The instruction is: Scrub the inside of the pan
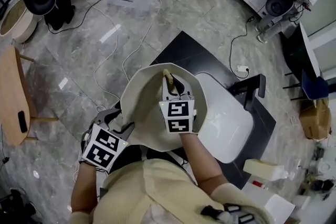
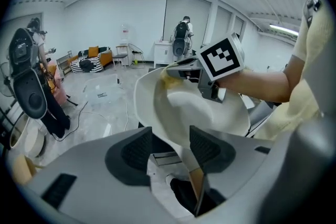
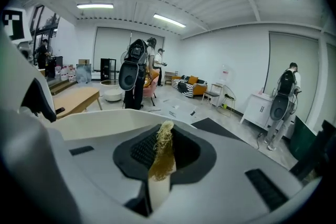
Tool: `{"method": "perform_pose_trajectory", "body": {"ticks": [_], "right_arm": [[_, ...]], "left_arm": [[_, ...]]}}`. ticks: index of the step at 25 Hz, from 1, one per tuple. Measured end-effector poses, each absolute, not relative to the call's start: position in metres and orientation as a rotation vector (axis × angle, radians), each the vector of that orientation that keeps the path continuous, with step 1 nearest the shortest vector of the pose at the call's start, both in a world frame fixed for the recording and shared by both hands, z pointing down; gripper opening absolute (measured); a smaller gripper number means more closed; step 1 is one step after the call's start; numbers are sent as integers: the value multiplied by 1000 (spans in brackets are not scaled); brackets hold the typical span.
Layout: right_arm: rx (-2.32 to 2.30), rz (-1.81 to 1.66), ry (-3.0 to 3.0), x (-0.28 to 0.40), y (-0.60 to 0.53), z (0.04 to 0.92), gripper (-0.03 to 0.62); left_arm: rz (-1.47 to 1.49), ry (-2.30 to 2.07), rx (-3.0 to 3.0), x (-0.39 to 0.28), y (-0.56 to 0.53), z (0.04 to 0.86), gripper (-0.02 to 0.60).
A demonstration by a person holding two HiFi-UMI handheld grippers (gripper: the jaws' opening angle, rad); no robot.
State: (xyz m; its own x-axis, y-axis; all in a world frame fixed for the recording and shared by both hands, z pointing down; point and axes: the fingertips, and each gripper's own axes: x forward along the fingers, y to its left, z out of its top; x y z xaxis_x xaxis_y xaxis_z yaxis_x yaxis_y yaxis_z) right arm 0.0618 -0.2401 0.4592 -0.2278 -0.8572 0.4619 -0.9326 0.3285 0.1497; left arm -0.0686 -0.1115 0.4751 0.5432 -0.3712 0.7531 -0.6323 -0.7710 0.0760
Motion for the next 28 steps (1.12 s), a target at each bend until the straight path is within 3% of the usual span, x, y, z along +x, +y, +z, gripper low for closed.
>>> {"method": "perform_pose_trajectory", "body": {"ticks": [28], "right_arm": [[802, 180, -2509, -48, -173, 477, 58]], "left_arm": [[1065, -854, 2435, -66, -110, 479, 229]]}}
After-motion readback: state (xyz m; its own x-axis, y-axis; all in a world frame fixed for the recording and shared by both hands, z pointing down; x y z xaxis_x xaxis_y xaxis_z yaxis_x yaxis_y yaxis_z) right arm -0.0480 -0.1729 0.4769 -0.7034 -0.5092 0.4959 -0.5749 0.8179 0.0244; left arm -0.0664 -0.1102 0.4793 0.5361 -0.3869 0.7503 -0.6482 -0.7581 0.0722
